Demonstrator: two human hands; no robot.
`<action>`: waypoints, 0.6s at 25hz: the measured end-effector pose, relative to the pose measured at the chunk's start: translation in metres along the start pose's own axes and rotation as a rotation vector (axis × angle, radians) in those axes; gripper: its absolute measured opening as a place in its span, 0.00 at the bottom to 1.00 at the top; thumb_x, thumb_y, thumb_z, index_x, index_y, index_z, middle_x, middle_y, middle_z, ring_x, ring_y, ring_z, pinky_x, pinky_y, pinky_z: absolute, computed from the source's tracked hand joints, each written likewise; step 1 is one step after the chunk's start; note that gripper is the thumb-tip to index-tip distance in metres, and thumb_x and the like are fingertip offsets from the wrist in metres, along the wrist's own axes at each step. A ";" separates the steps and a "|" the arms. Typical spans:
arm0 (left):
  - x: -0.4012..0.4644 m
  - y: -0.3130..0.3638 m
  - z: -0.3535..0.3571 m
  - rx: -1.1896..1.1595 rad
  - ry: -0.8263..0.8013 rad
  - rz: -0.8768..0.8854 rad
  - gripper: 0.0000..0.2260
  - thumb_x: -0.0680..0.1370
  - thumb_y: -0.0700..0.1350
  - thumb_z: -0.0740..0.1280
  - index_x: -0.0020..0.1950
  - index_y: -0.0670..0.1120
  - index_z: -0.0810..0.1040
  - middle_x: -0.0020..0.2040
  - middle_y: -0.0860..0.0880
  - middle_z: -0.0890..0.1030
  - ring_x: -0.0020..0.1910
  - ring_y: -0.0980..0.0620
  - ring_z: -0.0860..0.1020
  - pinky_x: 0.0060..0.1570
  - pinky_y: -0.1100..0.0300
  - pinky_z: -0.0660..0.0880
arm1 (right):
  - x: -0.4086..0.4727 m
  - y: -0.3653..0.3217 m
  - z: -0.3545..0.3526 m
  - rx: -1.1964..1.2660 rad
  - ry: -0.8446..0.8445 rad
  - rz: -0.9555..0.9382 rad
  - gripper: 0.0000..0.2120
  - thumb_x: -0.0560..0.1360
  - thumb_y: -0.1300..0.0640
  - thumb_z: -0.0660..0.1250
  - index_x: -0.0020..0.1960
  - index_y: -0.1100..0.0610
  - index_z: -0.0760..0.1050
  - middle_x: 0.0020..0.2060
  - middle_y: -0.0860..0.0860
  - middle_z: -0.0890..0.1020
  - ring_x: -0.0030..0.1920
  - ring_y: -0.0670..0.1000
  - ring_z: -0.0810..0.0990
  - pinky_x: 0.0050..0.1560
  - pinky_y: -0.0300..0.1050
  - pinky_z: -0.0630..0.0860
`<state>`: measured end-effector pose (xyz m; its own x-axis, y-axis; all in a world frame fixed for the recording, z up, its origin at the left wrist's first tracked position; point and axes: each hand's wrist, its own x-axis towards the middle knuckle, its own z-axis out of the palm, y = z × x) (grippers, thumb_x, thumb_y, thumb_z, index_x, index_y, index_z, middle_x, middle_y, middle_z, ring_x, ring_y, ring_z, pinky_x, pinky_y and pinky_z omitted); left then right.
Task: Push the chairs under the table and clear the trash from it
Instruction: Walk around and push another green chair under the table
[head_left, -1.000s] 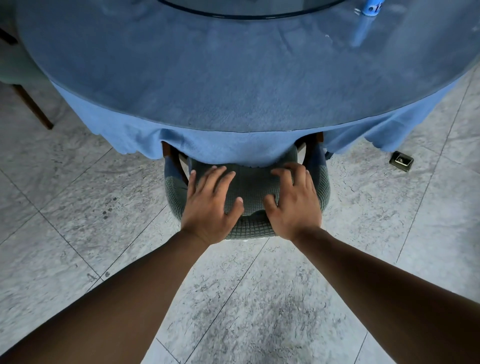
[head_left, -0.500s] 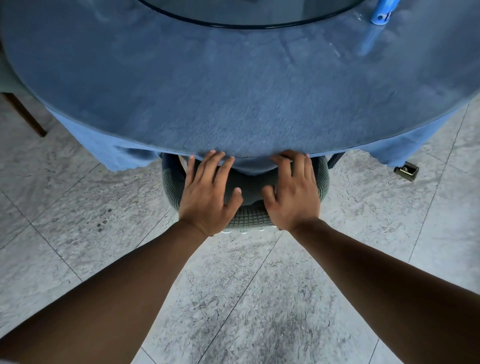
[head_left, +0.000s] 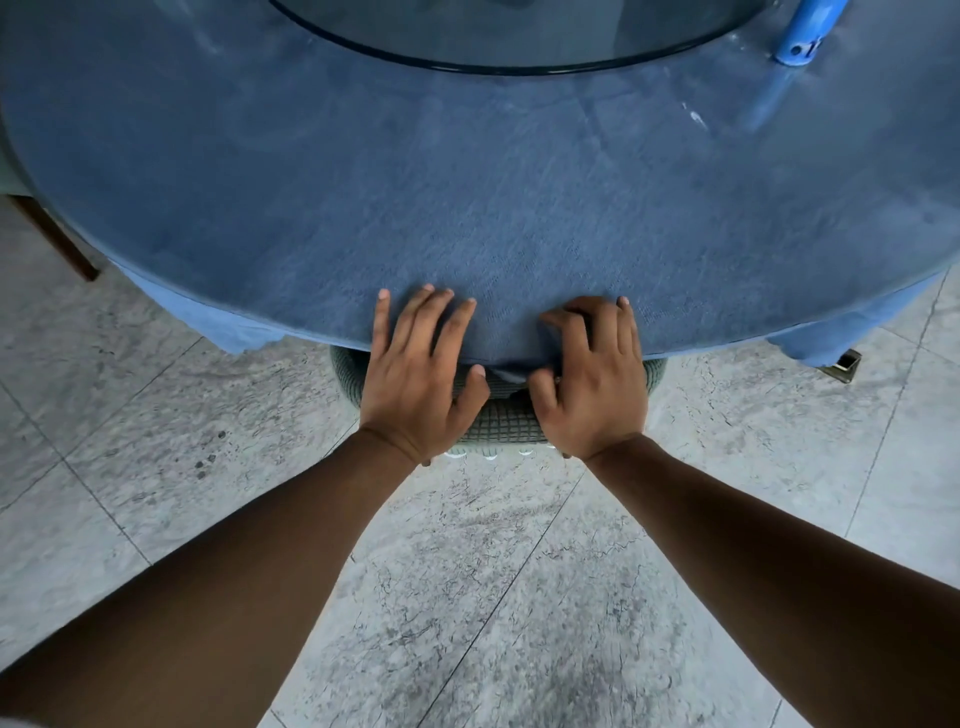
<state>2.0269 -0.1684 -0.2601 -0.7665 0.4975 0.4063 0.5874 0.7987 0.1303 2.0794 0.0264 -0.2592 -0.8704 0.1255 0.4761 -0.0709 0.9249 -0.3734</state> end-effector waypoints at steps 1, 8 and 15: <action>0.003 -0.004 0.001 0.005 0.004 0.007 0.29 0.80 0.55 0.55 0.74 0.39 0.72 0.72 0.38 0.73 0.76 0.38 0.67 0.76 0.32 0.52 | 0.003 -0.002 0.003 -0.008 -0.004 0.005 0.21 0.69 0.53 0.62 0.59 0.60 0.78 0.55 0.61 0.77 0.58 0.65 0.75 0.76 0.64 0.61; 0.013 -0.022 0.004 0.035 -0.001 0.044 0.27 0.80 0.53 0.55 0.72 0.38 0.74 0.69 0.38 0.75 0.73 0.37 0.70 0.75 0.31 0.54 | 0.016 -0.009 0.012 -0.048 -0.020 0.067 0.21 0.68 0.51 0.64 0.57 0.58 0.79 0.55 0.59 0.77 0.58 0.64 0.74 0.74 0.62 0.64; 0.020 -0.037 0.006 0.023 -0.001 0.074 0.25 0.79 0.53 0.57 0.68 0.39 0.78 0.66 0.40 0.79 0.68 0.37 0.75 0.72 0.30 0.59 | 0.022 -0.018 0.021 -0.122 0.001 0.161 0.17 0.67 0.51 0.64 0.52 0.57 0.78 0.51 0.58 0.77 0.54 0.63 0.74 0.63 0.62 0.70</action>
<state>1.9879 -0.1856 -0.2622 -0.7214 0.5555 0.4134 0.6363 0.7674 0.0791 2.0512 0.0045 -0.2589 -0.8653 0.2757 0.4186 0.1289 0.9295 -0.3457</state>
